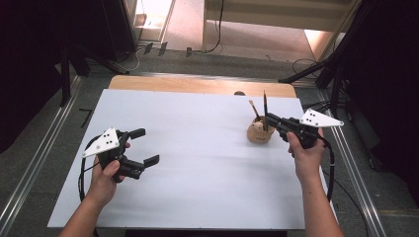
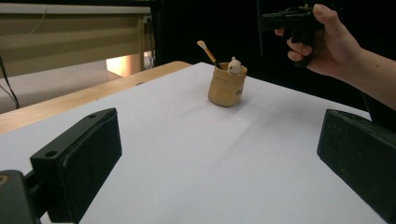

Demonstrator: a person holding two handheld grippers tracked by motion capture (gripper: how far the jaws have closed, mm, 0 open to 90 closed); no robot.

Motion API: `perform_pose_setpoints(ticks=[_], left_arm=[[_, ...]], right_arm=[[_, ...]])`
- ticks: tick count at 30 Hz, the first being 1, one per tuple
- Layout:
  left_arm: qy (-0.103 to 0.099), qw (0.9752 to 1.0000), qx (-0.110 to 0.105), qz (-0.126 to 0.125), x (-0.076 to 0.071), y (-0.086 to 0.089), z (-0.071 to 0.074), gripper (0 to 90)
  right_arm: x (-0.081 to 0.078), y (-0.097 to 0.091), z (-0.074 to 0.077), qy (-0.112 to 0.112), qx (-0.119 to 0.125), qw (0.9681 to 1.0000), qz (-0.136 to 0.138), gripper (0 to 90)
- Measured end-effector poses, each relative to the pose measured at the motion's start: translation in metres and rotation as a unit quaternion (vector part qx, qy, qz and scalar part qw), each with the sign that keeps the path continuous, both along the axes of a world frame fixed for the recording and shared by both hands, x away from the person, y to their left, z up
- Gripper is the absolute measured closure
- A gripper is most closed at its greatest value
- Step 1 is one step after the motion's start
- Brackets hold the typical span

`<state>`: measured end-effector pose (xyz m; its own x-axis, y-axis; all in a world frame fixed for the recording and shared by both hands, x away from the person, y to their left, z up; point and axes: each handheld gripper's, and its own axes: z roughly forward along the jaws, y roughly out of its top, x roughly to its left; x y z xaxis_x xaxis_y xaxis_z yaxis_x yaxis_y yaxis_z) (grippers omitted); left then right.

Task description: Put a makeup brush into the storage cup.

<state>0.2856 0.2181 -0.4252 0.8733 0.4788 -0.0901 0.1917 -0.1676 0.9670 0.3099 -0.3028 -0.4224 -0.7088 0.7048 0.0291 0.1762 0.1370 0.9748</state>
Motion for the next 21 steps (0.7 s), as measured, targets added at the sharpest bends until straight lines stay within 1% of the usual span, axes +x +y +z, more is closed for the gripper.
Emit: perform_pose_setpoints(ticks=[2, 5, 8, 9, 14, 16, 19, 21], left_arm=[[0.000, 1.0000, 0.000, 0.000, 0.000, 0.000, 0.000, 0.1], [-0.001, 1.0000, 0.000, 0.000, 0.000, 0.000, 0.000, 0.1], [-0.002, 1.0000, 0.001, 0.000, 0.000, 0.000, 0.000, 0.1], [-0.002, 1.0000, 0.001, 0.000, 0.000, 0.000, 0.000, 0.0], [-0.001, 1.0000, 0.000, 0.000, -0.001, 0.000, 0.000, 0.1], [-0.001, 1.0000, -0.001, 0.001, -0.001, 0.001, 0.000, 0.1], [-0.001, 1.0000, 0.000, 0.002, -0.001, 0.001, 0.000, 0.1], [-0.001, 1.0000, 0.000, 0.002, -0.001, 0.001, 0.000, 0.0]], right_arm=[[0.001, 0.000, -0.004, -0.002, 0.002, 0.9999, -0.015, 84.9], [0.003, -0.001, -0.009, -0.007, 0.011, 0.9991, -0.042, 84.9], [0.004, -0.002, -0.015, -0.015, 0.011, 0.9973, -0.071, 84.8], [0.005, -0.002, -0.017, -0.023, 0.014, 0.9964, -0.080, 84.9], [0.008, -0.002, -0.028, -0.015, 0.022, 0.9950, -0.096, 84.9], [0.009, -0.002, -0.031, -0.012, 0.019, 0.9947, -0.100, 84.9], [0.011, -0.002, -0.033, -0.017, 0.017, 0.9941, -0.106, 84.9], [0.011, -0.002, -0.035, -0.012, 0.015, 0.9937, -0.110, 84.9]])
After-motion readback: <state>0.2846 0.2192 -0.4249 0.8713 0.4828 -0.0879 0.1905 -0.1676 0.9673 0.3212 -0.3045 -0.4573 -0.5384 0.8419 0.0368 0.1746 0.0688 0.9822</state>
